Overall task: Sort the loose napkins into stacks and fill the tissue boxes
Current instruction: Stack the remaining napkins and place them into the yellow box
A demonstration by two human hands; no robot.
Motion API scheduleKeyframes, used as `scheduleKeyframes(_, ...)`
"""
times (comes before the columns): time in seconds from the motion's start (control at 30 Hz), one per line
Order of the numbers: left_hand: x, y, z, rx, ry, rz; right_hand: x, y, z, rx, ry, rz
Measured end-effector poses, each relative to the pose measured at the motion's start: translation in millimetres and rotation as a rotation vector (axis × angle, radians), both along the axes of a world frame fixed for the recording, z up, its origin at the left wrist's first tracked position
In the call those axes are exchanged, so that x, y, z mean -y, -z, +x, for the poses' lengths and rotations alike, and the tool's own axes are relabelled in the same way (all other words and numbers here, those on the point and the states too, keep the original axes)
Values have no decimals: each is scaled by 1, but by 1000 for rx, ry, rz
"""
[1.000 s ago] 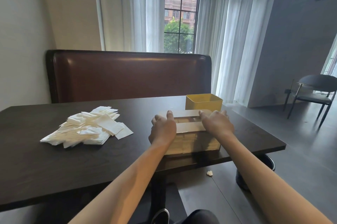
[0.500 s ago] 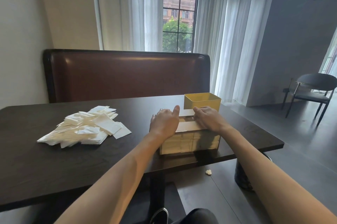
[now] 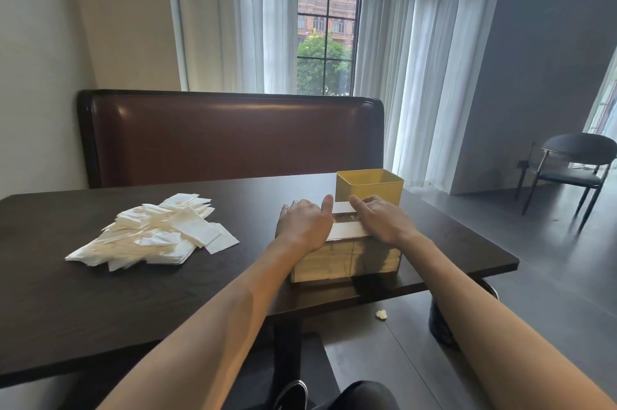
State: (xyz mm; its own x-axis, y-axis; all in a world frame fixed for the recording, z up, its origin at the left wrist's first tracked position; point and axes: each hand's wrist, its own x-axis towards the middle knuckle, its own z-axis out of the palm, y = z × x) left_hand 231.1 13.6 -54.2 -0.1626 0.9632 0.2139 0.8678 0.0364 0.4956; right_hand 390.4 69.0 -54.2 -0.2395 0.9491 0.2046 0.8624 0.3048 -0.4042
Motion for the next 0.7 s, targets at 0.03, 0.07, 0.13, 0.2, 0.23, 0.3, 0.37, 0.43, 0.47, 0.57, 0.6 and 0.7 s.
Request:
scheduleKeyframes(0.03, 0, 0, 0, -15, 3, -2, 1, 0, 0, -4, 2, 4)
scheduleKeyframes(0.07, 0, 1, -1, -23, 5, -3, 1, -1, 0, -9, 2, 8)
scheduleKeyframes(0.13, -4, 1, -3, -30, 9, 7, 1, -3, 0, -6, -2, 9)
scheduleKeyframes(0.2, -7, 0, -5, -40, 6, 3, 0, -4, 0, 45, -10, -7)
scheduleKeyframes(0.23, -9, 1, -6, -55, 6, -8, -1, -3, 0, 77, -10, -18)
scheduleKeyframes(0.3, -10, 2, -6, -82, 8, -37, -3, -2, -2, 145, -4, -50)
scheduleKeyframes(0.37, -11, 3, -6, -102, 16, -83, -6, 0, -2, 201, -4, -96)
scheduleKeyframes(0.43, -12, 4, -7, -111, 16, -134, -9, 2, -2, 225, -5, -124)
scheduleKeyframes(0.47, -12, 4, -7, -111, 13, -153, -10, 2, -2, 235, -2, -129)
scheduleKeyframes(0.57, -9, 3, -6, -108, 14, -182, -15, 5, -1, 260, -3, -139)
scheduleKeyframes(0.6, -9, 3, -6, -112, 11, -184, -16, 6, -1, 266, -3, -136)
scheduleKeyframes(0.7, -9, 2, -7, -120, 9, -185, -19, 8, -2, 262, -4, -139)
